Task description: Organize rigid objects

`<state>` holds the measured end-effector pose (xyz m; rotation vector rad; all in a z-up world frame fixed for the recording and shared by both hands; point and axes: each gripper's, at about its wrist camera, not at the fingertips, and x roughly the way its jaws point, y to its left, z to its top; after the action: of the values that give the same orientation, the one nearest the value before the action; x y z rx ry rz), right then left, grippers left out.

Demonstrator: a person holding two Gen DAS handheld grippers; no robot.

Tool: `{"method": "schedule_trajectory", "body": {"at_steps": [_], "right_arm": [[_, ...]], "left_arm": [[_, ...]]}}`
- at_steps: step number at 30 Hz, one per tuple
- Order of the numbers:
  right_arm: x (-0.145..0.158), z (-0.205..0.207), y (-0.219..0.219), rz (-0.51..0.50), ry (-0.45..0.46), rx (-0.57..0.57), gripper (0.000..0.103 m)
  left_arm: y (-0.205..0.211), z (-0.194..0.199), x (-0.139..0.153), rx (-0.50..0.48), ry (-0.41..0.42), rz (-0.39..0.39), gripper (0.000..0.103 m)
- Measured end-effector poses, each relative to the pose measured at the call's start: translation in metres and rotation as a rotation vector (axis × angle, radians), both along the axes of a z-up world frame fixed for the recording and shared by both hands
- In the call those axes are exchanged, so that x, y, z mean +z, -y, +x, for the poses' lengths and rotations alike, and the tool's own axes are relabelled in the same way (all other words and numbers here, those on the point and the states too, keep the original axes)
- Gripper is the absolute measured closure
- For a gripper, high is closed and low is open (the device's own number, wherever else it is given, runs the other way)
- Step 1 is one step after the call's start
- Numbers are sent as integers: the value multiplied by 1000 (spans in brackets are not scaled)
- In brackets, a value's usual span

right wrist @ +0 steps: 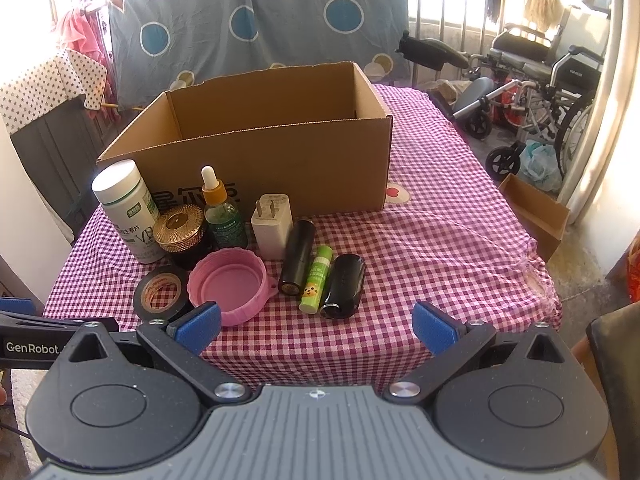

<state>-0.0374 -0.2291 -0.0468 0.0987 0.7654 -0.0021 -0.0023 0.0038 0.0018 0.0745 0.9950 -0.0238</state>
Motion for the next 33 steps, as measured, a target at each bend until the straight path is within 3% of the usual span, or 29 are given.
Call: {"method": "schedule_trajectory", "body": {"at_steps": [33], "right_arm": [[-3, 2, -3, -5, -4, 6, 0]], "left_arm": [[-4, 1, -2, 4, -6, 5, 0]]}}
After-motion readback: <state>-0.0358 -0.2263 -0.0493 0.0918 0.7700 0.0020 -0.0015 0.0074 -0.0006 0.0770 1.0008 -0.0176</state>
